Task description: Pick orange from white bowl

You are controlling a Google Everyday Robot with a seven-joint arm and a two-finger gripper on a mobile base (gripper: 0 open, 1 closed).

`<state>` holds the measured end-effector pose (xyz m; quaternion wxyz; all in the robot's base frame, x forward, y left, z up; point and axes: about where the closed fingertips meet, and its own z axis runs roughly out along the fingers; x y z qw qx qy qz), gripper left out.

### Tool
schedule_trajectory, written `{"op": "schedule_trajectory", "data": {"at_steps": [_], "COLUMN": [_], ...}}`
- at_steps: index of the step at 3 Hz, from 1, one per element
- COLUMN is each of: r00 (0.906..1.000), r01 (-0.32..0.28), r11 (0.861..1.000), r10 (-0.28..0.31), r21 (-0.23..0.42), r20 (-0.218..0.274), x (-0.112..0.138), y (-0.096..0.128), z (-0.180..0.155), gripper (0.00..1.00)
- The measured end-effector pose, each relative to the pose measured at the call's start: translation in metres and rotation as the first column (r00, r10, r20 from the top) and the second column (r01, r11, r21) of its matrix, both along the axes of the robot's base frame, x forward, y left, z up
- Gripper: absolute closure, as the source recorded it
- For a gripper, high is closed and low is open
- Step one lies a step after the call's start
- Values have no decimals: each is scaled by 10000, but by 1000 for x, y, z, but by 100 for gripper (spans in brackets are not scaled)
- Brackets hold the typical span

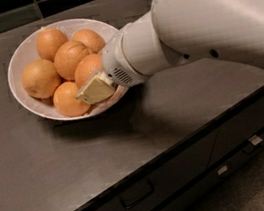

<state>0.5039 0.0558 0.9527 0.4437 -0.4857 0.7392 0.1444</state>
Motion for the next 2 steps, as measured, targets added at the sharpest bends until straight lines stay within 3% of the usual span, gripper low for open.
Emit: {"op": "schedule_trajectory", "data": {"at_steps": [1,2], "r00": [9951,9941], "r01": [56,48], "r11": [9999,9999], "r10": [-70,-64], "r21": [146,146], "r20": [982,1086], "x": [-10,-10], "y": [0,0], "z": [30,33], "gripper": [100,100]}}
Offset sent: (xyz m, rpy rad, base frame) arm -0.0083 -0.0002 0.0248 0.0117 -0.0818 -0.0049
